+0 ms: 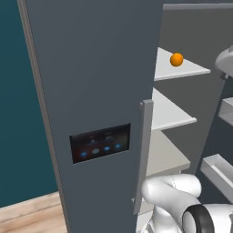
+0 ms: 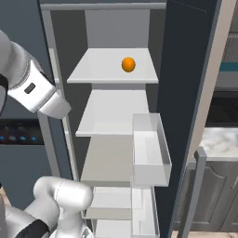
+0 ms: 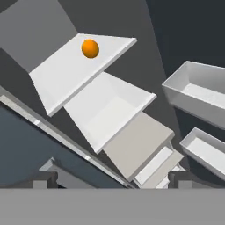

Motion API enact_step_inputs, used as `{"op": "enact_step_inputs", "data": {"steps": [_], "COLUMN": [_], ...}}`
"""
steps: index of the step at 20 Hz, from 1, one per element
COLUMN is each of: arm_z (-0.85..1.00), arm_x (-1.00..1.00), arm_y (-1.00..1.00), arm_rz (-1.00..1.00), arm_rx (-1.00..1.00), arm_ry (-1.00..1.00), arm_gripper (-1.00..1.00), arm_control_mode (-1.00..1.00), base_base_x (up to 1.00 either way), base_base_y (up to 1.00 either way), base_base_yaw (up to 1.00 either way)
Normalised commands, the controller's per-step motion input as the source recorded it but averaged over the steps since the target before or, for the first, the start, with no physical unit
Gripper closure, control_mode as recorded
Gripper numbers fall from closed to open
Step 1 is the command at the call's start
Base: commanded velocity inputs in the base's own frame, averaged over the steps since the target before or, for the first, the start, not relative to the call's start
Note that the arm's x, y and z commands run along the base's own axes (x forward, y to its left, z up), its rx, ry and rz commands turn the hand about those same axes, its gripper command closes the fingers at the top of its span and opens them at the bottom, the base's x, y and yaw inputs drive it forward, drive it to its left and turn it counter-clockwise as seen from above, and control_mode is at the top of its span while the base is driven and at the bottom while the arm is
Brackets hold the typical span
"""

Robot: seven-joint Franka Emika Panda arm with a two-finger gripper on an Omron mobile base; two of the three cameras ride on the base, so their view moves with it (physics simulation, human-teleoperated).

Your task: Pick the orange and pear from the fridge and place them inside the tupperware on the counter.

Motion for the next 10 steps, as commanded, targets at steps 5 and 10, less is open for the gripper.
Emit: {"op": "enact_step_inputs", "data": {"steps": [5,10], "arm_z": [0.00,-0.05], "arm_x": [0.57,0.68], "arm_y": [-0.22,-0.10], "arm_rz": [0.28,0.16], "arm_rx": [-0.04,-0.13], "arm_ry": [0.00,0.04], "arm_gripper": [-1.00,-1.00], "arm_control_mode": [-1.00,-1.00], "base_base_x": [0.00,0.00], "base_base_y": [0.00,0.00], "base_base_yaw": [0.00,0.00]}}
